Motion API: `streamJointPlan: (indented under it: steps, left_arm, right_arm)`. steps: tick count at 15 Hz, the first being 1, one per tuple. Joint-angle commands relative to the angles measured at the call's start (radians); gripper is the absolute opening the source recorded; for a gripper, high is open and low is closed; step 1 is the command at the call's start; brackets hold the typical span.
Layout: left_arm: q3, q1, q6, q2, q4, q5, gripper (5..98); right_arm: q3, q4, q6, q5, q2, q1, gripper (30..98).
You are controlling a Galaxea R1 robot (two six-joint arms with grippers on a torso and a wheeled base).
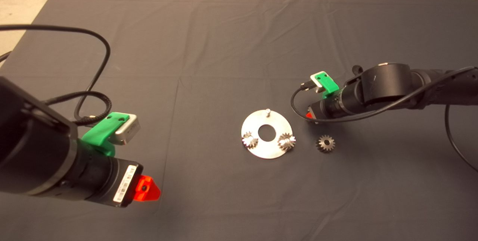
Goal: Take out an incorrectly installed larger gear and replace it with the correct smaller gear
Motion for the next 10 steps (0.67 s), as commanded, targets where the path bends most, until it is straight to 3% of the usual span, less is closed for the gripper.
streamJointPlan:
  steps: [1,7,10]
  left_arm:
    - [0.013,-0.008,-0.001,0.000,-0.012,0.004,97.8]
    - [0.013,-0.008,-0.001,-0.001,-0.011,0.004,97.8]
    - [0.013,-0.008,-0.001,-0.002,-0.012,0.004,97.8]
  right_arm:
    - [0.011,-0.038,0.004,0.001,-0.003,0.028,50.3]
    - [0.030,-0.038,0.006,-0.005,-0.005,0.033,53.1]
    - [0.112,-0.029,0.032,-0.008,-0.029,0.052,57.4]
